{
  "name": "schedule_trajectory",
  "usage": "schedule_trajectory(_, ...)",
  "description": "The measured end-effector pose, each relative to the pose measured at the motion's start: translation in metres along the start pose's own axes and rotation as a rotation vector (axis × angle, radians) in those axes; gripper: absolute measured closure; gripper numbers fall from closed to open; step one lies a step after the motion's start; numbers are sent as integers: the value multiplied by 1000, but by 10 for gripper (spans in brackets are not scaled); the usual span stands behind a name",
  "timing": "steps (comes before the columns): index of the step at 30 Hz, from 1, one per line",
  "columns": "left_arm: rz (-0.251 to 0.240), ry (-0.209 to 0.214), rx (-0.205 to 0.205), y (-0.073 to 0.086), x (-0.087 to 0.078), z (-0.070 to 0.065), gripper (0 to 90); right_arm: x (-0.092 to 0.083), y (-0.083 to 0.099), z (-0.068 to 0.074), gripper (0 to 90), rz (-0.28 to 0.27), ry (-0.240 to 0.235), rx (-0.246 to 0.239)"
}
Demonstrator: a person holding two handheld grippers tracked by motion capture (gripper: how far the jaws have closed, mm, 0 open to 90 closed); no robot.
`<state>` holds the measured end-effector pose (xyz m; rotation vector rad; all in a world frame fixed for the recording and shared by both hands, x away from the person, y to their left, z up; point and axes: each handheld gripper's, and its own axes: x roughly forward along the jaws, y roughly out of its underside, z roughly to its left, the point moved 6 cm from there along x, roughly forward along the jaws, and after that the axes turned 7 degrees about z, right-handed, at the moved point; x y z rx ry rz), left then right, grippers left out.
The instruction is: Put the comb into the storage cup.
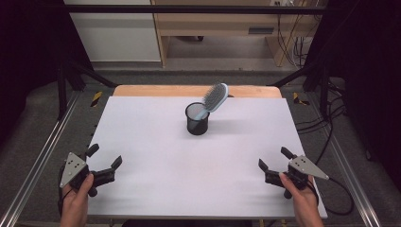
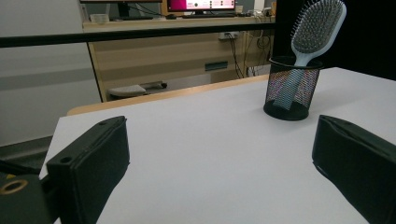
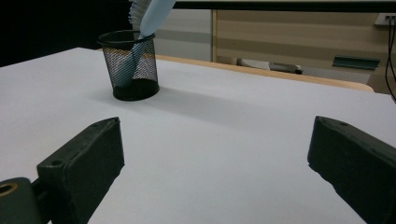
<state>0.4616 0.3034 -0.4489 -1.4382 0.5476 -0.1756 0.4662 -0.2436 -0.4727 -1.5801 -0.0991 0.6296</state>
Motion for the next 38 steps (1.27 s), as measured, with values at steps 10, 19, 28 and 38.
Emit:
schedule_trajectory(10,-3,4,4,0,1,-1,41,6,0,7,37,9,-31,-2)
schedule_trajectory(19,-14,26,0,-1,1,-5,40,17,-2,18,37,11,-60,-19)
schedule_trajectory(28,-33,71,-45,-3,1,-7,32,30,-2,31,38,9,-97,-55)
schedule_trajectory(38,-21,93,-50,-3,6,-13,32,29,-3,21,21,14,-53,-21)
